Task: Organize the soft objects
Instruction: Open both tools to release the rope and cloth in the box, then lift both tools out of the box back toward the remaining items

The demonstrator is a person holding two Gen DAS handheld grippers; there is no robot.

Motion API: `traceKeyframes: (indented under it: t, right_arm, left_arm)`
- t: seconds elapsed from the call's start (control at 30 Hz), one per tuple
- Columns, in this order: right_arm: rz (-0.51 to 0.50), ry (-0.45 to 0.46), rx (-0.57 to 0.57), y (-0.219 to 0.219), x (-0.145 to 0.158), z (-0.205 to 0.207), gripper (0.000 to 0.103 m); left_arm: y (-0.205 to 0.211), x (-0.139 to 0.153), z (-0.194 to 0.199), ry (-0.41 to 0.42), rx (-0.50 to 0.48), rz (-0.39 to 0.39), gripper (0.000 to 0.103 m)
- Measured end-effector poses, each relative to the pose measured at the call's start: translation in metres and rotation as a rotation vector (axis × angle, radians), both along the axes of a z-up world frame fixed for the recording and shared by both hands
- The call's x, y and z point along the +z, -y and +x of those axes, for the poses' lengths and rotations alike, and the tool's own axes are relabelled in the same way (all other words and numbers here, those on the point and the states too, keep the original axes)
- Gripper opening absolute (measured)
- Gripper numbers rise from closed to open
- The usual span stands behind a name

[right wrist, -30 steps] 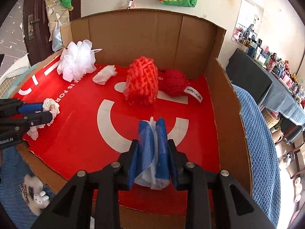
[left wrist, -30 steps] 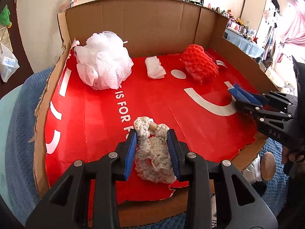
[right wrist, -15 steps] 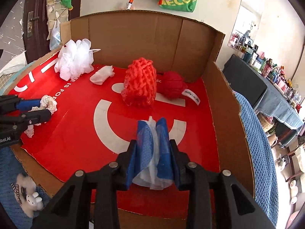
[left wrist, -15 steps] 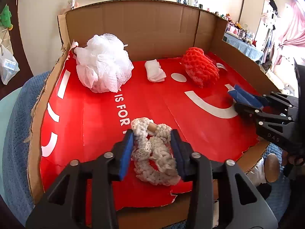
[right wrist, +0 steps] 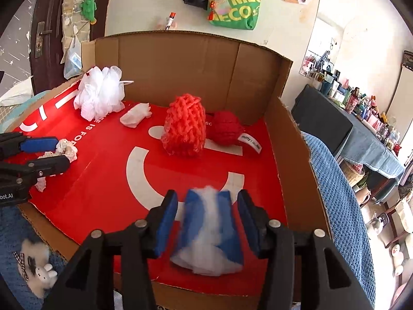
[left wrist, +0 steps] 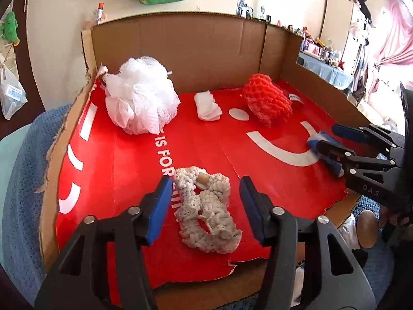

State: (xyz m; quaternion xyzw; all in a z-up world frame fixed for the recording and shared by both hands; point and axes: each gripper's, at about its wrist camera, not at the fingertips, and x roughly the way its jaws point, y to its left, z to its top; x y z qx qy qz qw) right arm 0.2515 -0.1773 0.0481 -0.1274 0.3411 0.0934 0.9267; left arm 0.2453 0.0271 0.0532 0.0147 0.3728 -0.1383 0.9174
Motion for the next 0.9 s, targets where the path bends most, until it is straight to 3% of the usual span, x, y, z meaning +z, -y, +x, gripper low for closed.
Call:
traceKeyframes:
  t: [0.37,0.4,0.43,0.6,0.73,0.9]
  right_arm:
    - [0.026,0.073,0.011,-0.003,0.014,-0.012,0.064]
    - [0.026,0.085,0.008,-0.002,0.017,-0.014,0.072]
    - [0.025,0.105,0.005,-0.002,0.02,-0.017,0.078]
    - [0.065,0.185,-0.006,0.002,0.041,-0.033,0.083]
    - [0.117,0.26,-0.012,0.008,0.061,-0.051,0.103]
    - [0.155,0.325,0.003,0.009,0.085,-0.074,0.103]
  left_arm:
    - [-0.001,0.011,-0.006,0.068,0.018,-0.018,0.069]
    - [-0.002,0.012,-0.008,0.081,0.019,-0.021,0.071]
    - [-0.002,0.015,-0.01,0.099,0.02,-0.026,0.073]
    - [-0.006,0.032,-0.026,0.204,0.047,-0.039,0.079]
    - [-0.006,0.049,-0.042,0.288,0.067,-0.029,0.09]
    - [-0.004,0.069,-0.072,0.383,0.116,-0.007,0.092]
